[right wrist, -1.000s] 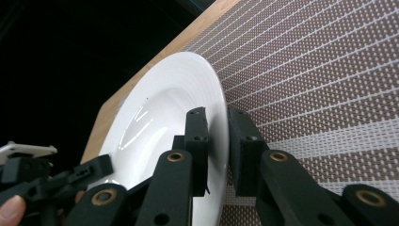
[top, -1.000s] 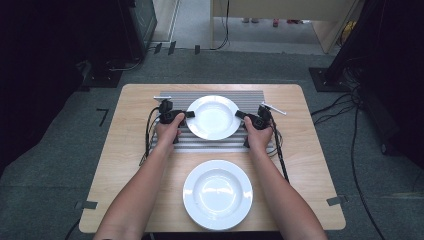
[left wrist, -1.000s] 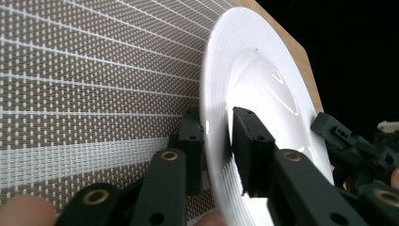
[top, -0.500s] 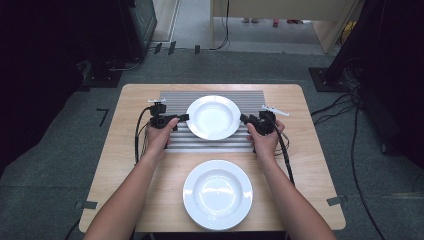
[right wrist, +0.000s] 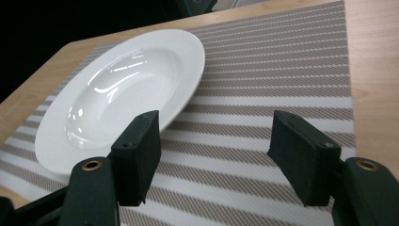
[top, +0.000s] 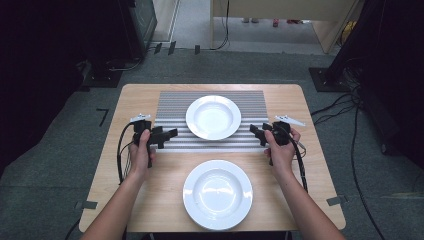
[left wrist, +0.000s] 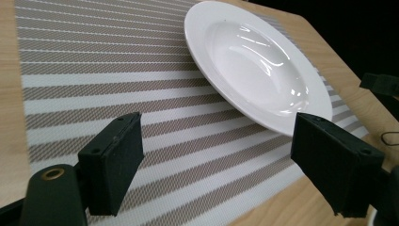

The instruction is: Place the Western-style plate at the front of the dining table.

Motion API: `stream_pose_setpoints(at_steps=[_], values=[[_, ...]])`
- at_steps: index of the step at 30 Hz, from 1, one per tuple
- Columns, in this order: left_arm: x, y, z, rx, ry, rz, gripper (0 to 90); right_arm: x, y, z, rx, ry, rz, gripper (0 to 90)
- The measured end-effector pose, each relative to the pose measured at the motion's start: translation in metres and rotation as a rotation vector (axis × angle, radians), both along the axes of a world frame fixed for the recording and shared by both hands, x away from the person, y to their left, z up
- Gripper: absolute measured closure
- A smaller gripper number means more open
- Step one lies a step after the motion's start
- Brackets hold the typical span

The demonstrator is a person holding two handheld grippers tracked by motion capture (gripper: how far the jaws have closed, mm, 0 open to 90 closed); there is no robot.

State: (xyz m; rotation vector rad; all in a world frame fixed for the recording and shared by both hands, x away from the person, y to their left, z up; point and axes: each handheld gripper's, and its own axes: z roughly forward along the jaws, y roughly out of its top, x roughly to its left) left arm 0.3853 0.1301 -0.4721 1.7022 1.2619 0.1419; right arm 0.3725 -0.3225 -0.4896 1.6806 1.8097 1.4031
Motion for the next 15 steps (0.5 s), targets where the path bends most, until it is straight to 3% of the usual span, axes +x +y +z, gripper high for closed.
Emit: stream_pose_setpoints(at_steps=[5, 9, 10, 15], values=[[-0.028, 0.013, 0.003, 0.035, -0.046, 0.008, 11.9, -0.024, -0.016, 0.003, -0.007, 0.001, 0.024, 33.4], [-0.04, 0.018, 0.003, 0.059, -0.065, 0.016, 11.4, -0.036, -0.022, 0.004, -0.017, -0.003, 0.032, 33.0], [-0.047, 0.022, 0.001, 0.061, -0.073, 0.028, 11.3, -0.043, -0.026, 0.003, -0.038, -0.004, 0.038, 32.6], [-0.066, 0.03, -0.004, 0.085, -0.081, 0.049, 11.2, -0.06, -0.036, -0.002, -0.053, 0.002, 0.04, 32.1]])
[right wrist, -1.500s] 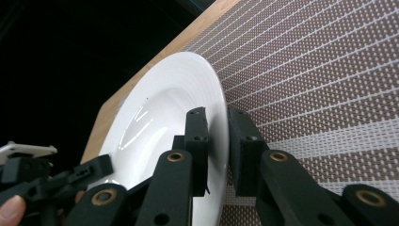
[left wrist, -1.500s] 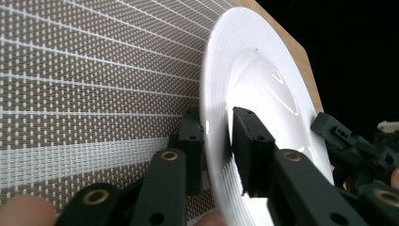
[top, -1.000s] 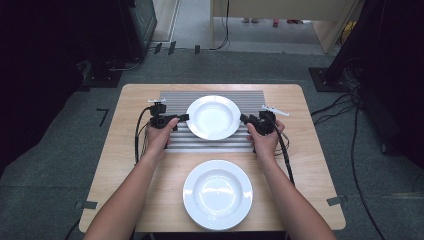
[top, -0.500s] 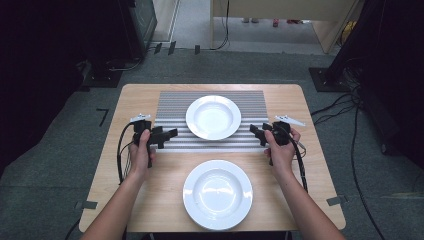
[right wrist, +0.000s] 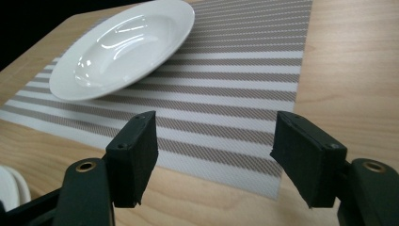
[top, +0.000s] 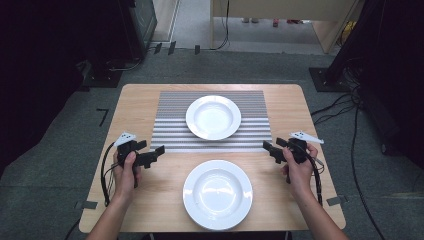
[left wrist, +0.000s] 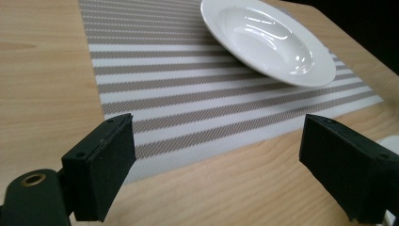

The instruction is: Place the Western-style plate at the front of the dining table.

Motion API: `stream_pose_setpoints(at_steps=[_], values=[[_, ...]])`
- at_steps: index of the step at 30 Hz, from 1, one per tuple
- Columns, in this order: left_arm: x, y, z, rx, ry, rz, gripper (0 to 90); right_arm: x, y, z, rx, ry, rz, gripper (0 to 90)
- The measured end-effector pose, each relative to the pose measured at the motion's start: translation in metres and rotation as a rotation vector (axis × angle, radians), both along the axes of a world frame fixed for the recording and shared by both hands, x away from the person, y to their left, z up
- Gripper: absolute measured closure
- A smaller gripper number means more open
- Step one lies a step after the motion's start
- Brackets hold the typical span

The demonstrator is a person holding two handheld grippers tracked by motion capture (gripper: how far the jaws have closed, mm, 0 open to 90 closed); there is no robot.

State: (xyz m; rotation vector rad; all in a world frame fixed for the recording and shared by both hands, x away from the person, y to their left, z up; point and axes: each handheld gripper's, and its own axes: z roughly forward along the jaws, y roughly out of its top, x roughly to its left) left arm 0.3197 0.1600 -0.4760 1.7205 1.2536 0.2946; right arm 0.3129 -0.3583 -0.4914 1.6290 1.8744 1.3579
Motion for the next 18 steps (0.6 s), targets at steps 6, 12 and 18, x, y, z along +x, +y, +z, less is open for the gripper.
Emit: stream_pose_setpoints(at_steps=[6, 12, 18], values=[[-0.017, 0.008, -0.005, 0.034, -0.003, 0.004, 10.7, -0.019, -0.014, -0.004, -0.027, 0.006, 0.001, 31.2], [-0.036, 0.023, -0.014, 0.052, 0.011, 0.038, 10.7, -0.041, -0.028, -0.008, -0.067, 0.012, -0.003, 30.3], [-0.058, 0.041, -0.022, 0.082, 0.03, 0.085, 10.7, -0.062, -0.046, -0.013, -0.076, 0.021, -0.021, 29.8]])
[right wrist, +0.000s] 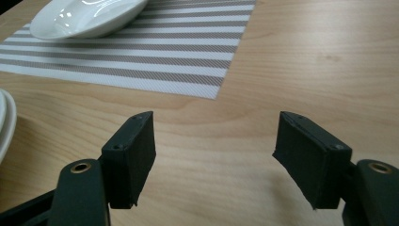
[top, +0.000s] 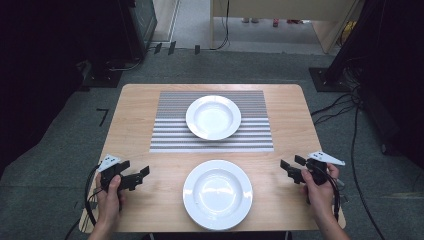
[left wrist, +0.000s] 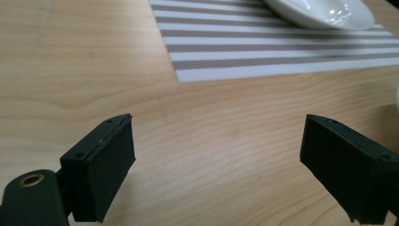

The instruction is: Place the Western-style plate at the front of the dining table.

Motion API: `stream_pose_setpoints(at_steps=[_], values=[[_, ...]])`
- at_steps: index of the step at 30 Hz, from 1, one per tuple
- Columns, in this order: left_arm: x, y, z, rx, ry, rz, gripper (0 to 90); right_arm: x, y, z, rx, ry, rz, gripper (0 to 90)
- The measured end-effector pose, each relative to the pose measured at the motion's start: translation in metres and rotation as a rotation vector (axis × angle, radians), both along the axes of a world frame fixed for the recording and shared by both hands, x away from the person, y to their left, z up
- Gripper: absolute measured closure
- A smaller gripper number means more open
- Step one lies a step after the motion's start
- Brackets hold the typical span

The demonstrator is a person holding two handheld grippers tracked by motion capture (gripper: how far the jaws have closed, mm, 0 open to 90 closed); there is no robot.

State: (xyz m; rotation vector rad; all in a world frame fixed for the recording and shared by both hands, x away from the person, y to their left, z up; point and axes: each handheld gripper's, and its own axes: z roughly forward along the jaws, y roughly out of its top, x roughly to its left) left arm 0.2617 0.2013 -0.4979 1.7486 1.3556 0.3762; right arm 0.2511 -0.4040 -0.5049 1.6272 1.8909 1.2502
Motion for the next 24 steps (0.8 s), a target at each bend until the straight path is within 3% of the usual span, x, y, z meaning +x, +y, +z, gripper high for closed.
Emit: stream_pose_setpoints(at_steps=[9, 13, 24], values=[[-0.022, 0.015, -0.004, 0.052, 0.002, 0.033, 10.7, -0.026, -0.019, -0.007, -0.008, 0.023, -0.036, 29.2], [-0.031, 0.022, -0.007, 0.062, 0.007, 0.049, 10.7, -0.039, -0.025, -0.007, -0.034, 0.019, -0.043, 28.5], [-0.051, 0.036, -0.014, 0.156, 0.011, 0.085, 10.7, -0.065, -0.035, -0.012, -0.075, 0.04, -0.056, 26.7]])
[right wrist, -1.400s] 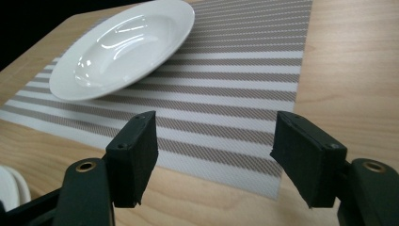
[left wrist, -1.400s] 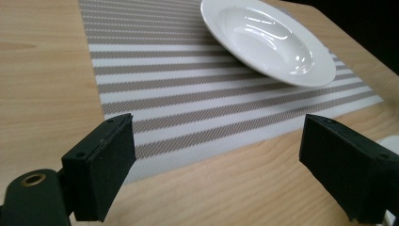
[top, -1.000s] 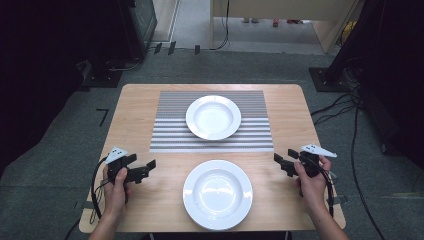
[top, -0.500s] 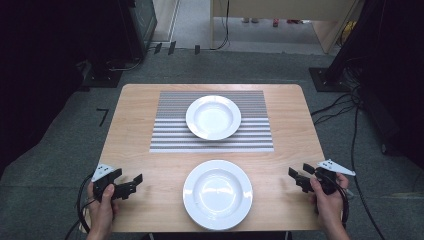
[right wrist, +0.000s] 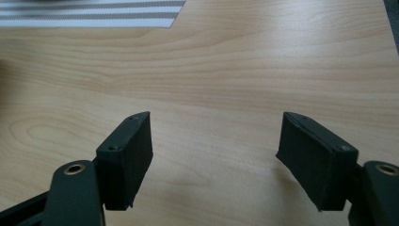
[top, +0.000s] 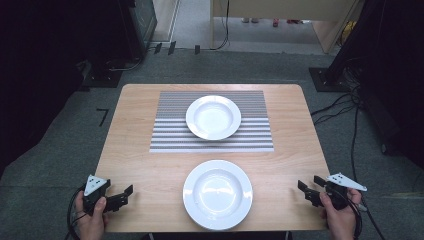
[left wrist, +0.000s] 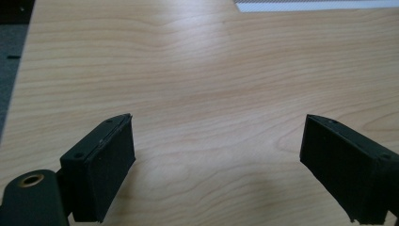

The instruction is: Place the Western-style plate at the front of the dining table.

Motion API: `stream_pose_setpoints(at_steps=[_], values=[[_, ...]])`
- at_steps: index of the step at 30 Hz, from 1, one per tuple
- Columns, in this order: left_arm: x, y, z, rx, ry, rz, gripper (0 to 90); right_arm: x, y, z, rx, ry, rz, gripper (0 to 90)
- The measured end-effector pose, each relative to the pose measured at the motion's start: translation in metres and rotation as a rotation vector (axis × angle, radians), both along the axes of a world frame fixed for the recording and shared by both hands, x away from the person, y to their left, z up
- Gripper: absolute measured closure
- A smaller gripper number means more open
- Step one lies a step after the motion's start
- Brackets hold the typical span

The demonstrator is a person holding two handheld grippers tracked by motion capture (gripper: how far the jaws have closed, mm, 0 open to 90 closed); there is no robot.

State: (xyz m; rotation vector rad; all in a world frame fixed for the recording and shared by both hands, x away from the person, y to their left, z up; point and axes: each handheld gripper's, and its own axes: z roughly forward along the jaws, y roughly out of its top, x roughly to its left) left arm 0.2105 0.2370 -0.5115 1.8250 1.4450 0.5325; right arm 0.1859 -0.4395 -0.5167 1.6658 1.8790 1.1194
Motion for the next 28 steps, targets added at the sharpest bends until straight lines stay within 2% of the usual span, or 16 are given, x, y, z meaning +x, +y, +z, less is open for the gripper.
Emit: stream_pose_setpoints(at_steps=[1, 5, 8, 9, 10, 12, 15, 16, 17, 28], values=[[-0.003, 0.005, 0.0, 0.031, -0.004, 0.021, 10.7, -0.005, -0.001, -0.001, -0.01, 0.013, 0.003, 26.1], [-0.008, 0.013, -0.002, 0.025, -0.001, 0.041, 10.7, -0.012, -0.003, -0.006, -0.044, 0.037, 0.004, 25.4], [-0.008, 0.011, -0.004, 0.045, 0.003, 0.035, 10.7, -0.014, -0.004, -0.006, -0.056, 0.032, -0.003, 25.4], [-0.007, 0.008, -0.005, 0.077, 0.005, 0.033, 10.7, -0.014, -0.003, -0.007, -0.064, 0.03, -0.003, 25.4], [-0.007, 0.008, -0.005, 0.077, 0.005, 0.033, 10.7, -0.014, -0.003, -0.007, -0.064, 0.03, -0.003, 25.4], [-0.005, 0.002, -0.008, 0.131, 0.006, 0.017, 10.4, -0.013, 0.002, -0.007, -0.106, 0.028, -0.009, 24.9], [-0.004, 0.001, -0.008, 0.13, 0.01, 0.014, 9.5, -0.013, 0.006, -0.008, -0.135, 0.023, -0.012, 21.3], [-0.004, 0.001, -0.008, 0.13, 0.012, 0.015, 9.3, -0.013, 0.009, -0.01, -0.161, 0.014, 0.003, 16.1], [-0.004, 0.0, -0.008, 0.13, 0.012, 0.016, 9.2, -0.012, 0.014, -0.011, -0.195, 0.03, -0.002, 7.5], [-0.004, 0.001, -0.008, 0.129, 0.011, 0.016, 9.2, -0.012, 0.015, -0.011, -0.196, 0.034, -0.003, 6.5]])
